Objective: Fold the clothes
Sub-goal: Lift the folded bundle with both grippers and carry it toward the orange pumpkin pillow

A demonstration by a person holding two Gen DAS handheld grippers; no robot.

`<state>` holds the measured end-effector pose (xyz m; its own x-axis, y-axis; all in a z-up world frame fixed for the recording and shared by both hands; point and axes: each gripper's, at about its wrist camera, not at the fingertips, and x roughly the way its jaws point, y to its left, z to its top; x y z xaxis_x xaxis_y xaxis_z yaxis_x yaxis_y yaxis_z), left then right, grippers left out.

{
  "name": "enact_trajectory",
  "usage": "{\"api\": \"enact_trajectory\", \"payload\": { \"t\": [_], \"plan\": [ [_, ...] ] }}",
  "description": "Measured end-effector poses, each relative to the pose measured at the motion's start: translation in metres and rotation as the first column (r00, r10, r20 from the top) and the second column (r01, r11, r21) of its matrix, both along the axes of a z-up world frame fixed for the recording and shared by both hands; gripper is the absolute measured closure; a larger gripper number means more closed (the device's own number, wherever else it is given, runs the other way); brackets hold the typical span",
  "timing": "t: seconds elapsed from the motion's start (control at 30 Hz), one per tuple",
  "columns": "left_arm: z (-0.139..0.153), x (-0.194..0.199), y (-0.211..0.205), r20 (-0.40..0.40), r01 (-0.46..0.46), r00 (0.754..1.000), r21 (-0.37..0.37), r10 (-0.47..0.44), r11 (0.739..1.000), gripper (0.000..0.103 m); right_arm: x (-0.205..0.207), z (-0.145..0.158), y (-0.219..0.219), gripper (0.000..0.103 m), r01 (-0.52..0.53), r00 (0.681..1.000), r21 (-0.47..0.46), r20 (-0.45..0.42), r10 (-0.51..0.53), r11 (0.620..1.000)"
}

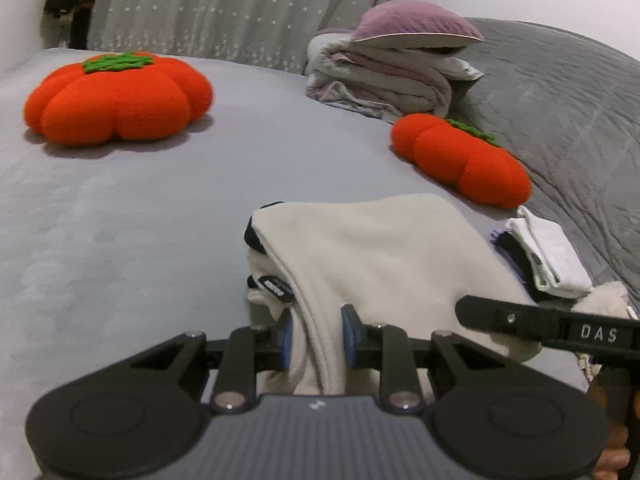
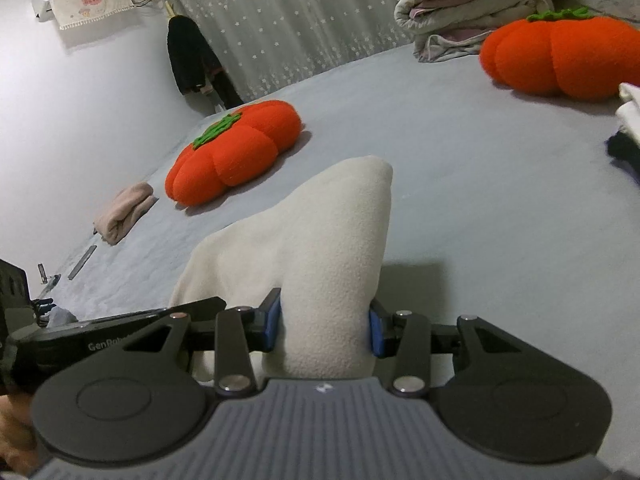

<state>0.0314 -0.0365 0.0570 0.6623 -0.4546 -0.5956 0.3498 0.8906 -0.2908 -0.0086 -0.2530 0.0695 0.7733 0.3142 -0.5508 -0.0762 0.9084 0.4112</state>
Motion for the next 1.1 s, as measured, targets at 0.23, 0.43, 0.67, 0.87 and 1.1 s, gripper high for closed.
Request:
{"api": "enact_trajectory", "payload": {
  "t": [0.23,0.43,0.67,0.87,1.1],
  "plan": [
    [0.002,0.006,-0.060,-0.022,0.023,0.999,-0.025,-0.023,0.999,0.079,-0.001,0.008,-0.053,0.058,0.042,0.999,-0.002,-0.017,-0.042,0.999],
    [0.007,0.015,-0.125,-0.023,0.067,0.997,-0.063,-0.068,0.996,0.079,-0.005,0.018,-0.106,0.058,0.086,0.996,-0.001,-0.008,-0.086,0.996],
    [0.020,0.027,-0.206,0.010,0.145,0.989,-0.103,-0.145,0.984,0.079,-0.018,0.039,-0.182,0.058,0.145,0.989,-0.039,0.045,-0.144,0.989],
    [0.030,0.036,-0.269,0.038,0.201,0.979,-0.118,-0.198,0.973,0.079,-0.024,0.053,-0.236,0.058,0.194,0.979,-0.067,0.082,-0.188,0.979],
    [0.030,0.043,-0.325,0.048,0.235,0.972,-0.108,-0.231,0.966,0.079,-0.026,0.051,-0.283,0.058,0.258,0.964,-0.059,0.082,-0.253,0.964]
  ]
}}
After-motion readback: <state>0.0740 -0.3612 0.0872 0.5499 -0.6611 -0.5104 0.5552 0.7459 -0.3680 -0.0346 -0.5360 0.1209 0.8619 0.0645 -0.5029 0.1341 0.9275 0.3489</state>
